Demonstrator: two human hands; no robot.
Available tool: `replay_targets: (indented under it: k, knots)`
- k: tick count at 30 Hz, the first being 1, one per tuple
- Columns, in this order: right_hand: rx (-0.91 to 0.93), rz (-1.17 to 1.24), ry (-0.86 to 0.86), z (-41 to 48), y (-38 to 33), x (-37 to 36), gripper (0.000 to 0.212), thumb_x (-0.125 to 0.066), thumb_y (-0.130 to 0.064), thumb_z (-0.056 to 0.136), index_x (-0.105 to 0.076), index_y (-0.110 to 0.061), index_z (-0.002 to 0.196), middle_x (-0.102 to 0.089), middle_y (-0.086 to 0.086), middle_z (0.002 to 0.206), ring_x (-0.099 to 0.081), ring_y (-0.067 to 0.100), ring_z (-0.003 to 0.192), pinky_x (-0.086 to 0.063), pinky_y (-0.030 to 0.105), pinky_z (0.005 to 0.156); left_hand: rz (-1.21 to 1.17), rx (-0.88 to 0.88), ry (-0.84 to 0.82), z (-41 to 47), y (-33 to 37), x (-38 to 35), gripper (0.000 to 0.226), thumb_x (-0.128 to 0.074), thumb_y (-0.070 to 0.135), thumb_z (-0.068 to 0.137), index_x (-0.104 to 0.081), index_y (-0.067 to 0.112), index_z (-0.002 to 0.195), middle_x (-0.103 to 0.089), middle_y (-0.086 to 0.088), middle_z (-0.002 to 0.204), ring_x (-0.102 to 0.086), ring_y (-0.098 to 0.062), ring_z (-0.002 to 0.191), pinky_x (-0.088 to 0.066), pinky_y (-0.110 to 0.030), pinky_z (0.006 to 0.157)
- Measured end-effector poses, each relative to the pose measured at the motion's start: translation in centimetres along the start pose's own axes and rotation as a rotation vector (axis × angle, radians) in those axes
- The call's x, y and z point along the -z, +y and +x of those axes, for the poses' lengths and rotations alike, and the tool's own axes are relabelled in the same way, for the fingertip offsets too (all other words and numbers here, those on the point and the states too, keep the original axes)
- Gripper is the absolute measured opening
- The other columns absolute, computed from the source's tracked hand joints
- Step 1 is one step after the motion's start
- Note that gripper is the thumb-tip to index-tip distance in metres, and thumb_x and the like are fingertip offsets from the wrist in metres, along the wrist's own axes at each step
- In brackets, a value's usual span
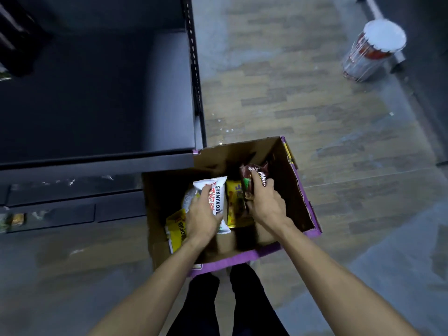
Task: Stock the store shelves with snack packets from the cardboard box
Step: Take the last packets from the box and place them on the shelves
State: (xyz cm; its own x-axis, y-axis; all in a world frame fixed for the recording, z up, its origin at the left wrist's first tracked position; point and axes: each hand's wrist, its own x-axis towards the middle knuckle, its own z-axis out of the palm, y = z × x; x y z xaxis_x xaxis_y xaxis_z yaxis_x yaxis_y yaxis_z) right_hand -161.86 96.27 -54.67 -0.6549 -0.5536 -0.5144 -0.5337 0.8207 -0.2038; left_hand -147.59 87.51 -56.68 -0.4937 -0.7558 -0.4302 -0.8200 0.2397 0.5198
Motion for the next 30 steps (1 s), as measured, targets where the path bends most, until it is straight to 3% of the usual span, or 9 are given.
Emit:
replay_targets:
  k: [5,12,25,30]
  knots:
    - [-0.006,0.025,0.099,-5.0,-2.7,2.8,0.084,-0.063,-0.025,0.09,-0.011,-0.032,0.155,-0.037,0.014,0.131,-0.058,0.038,0.103,-0.045,0.04,0.08,-0.014,-0.087,0.029,-2.5,1.1,4.2,0.085,-0.079,0.025,0.076,-0.034,0.033,0.148,-0.056,-0.008,0.116,-0.056,-0.027,0.108,-0.048,-0.039,0.092]
    - [0.016,0.026,0.215,-11.6,-4.8,5.8,0.081,-0.062,-0.026,0.091,-0.013,-0.032,0.155,-0.039,0.012,0.129,-0.058,0.037,0.104,-0.045,0.04,0.08,-0.088,-0.176,0.129,-7.4,2.3,7.9,0.08,-0.076,0.024,0.08,-0.034,0.035,0.146,-0.051,-0.004,0.107,-0.058,-0.025,0.098,-0.052,-0.037,0.082]
    - [0.265,0.052,0.361,-23.3,-10.6,7.0,0.08,-0.063,-0.03,0.091,-0.013,-0.031,0.154,-0.04,0.013,0.132,-0.059,0.037,0.108,-0.05,0.042,0.086,-0.147,-0.226,0.393,-19.4,-2.9,17.3,0.079,-0.074,0.026,0.082,-0.032,0.035,0.148,-0.052,-0.004,0.112,-0.057,-0.023,0.101,-0.052,-0.036,0.089]
    - [0.385,0.045,0.396,-27.2,-15.7,6.9,0.082,-0.065,-0.028,0.091,-0.012,-0.032,0.154,-0.029,0.014,0.147,-0.057,0.038,0.112,-0.047,0.042,0.089,-0.171,-0.202,0.508,-22.9,-6.1,22.2,0.078,-0.073,0.021,0.081,-0.034,0.034,0.147,-0.051,-0.004,0.11,-0.057,-0.022,0.098,-0.051,-0.033,0.085]
